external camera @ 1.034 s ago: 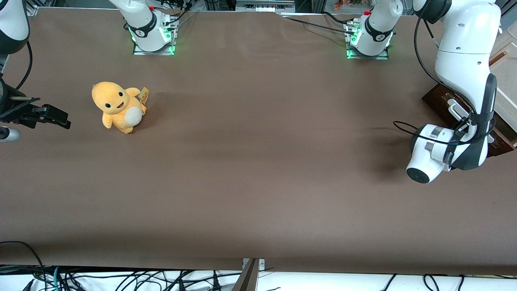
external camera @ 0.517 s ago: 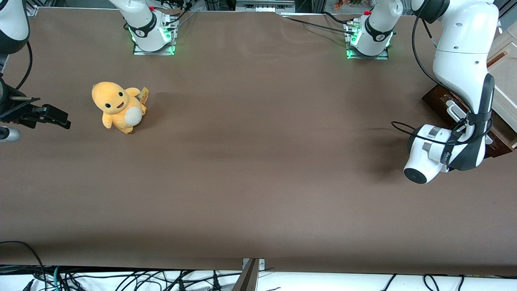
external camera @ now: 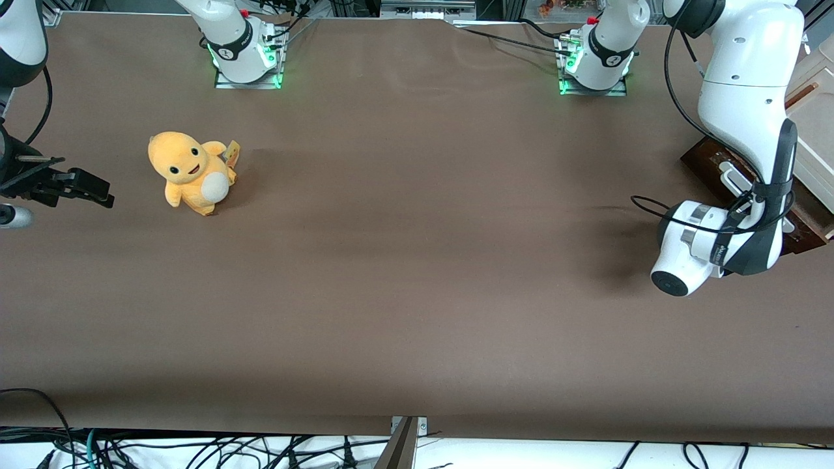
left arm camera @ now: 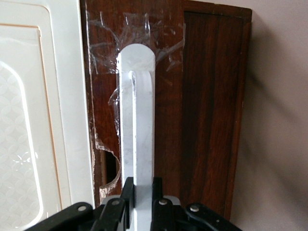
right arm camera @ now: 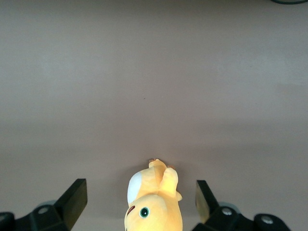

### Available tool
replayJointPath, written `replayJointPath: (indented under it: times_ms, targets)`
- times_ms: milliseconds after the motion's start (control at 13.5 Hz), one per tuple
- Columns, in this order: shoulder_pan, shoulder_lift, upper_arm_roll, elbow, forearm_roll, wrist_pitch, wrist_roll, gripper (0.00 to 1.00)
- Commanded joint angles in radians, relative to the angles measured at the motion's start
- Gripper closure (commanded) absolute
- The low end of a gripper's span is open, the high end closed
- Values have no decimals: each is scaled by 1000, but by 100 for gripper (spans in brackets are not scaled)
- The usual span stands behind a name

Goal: Open lower drawer with left arm only

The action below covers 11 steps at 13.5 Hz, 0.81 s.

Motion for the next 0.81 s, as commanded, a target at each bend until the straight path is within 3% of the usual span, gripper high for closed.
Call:
replayJointPath:
  times_ms: [0, 517, 739]
  targets:
    - [-16, 25, -1, 59, 6, -3, 9, 84]
    - [-17, 25, -1, 60, -6, -3, 12, 84]
    - [-20, 26, -1, 59, -8, -5, 11, 78]
